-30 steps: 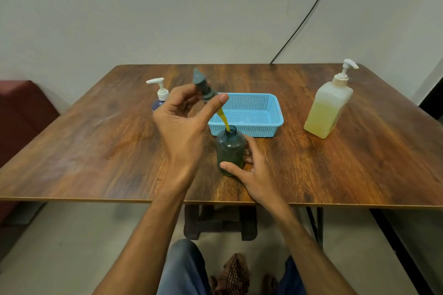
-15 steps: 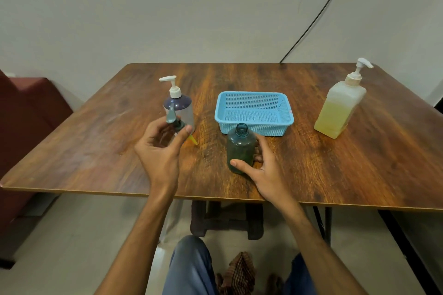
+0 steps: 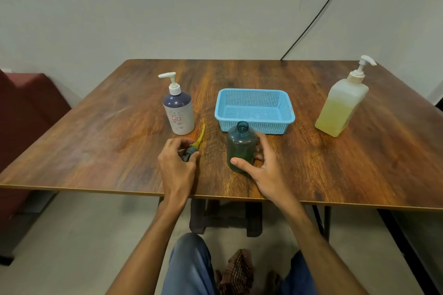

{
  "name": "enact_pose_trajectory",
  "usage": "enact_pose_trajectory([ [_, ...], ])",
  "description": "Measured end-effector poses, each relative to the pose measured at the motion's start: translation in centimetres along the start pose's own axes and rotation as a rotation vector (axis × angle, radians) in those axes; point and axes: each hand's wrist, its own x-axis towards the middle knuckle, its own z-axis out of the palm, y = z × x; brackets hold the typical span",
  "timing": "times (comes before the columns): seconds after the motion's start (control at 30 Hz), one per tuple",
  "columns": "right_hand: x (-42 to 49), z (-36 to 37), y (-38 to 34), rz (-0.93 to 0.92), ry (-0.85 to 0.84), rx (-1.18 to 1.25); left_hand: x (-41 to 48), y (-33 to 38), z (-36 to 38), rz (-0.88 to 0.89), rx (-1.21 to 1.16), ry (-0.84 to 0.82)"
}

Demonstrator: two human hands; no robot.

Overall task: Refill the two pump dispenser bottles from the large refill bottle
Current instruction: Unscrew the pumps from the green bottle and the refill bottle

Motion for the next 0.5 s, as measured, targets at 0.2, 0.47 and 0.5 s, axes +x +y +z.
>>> enact_pose_trajectory([
  [0.2, 0.0, 0.03, -0.11, 0.0, 0.005, -0.004, 0.57, -0.26, 0.52, -0.034, 0.101, -0.04],
  [0.47, -0.17, 0.03, -0.14, 0.002, -0.018, -0.034, 0.26, -0.5, 0.36, -0.096, 0.148, -0.059],
  [0.5, -0.19, 0.03, -0.12, 0.006, -0.019, -0.034, 0.21, -0.47, 0.29, -0.104, 0.148, -0.058],
])
